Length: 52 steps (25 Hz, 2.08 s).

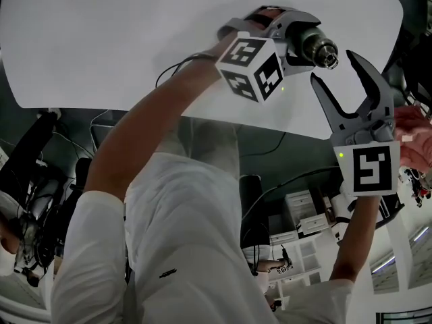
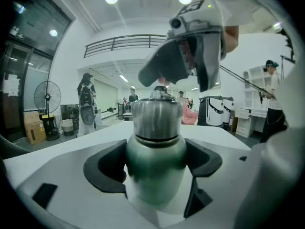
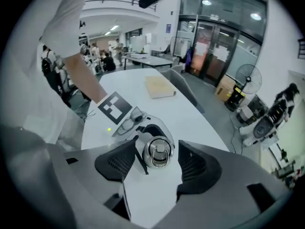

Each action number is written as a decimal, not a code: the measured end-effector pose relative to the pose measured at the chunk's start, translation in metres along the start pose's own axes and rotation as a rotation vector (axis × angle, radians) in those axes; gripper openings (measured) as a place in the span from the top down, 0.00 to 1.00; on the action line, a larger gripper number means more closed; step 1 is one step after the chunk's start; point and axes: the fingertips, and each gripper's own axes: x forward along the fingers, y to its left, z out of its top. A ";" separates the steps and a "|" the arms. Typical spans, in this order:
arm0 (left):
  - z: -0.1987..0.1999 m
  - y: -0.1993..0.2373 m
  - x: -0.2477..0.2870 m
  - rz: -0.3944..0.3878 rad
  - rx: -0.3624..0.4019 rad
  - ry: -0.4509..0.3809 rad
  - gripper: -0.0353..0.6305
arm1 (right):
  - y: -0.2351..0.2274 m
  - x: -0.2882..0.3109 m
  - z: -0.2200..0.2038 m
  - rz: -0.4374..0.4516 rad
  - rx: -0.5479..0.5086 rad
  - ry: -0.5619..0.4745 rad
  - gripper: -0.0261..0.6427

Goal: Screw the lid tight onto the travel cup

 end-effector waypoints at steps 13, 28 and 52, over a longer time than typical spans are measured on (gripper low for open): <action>0.000 0.001 -0.001 -0.005 0.001 -0.009 0.39 | 0.010 0.025 -0.012 0.280 -0.629 0.257 0.56; 0.004 -0.001 0.004 -0.006 0.005 -0.013 0.39 | 0.000 0.025 -0.012 0.213 -0.439 0.259 0.63; -0.002 0.005 0.002 0.006 -0.005 -0.021 0.39 | -0.010 0.032 -0.010 0.041 0.245 0.227 0.56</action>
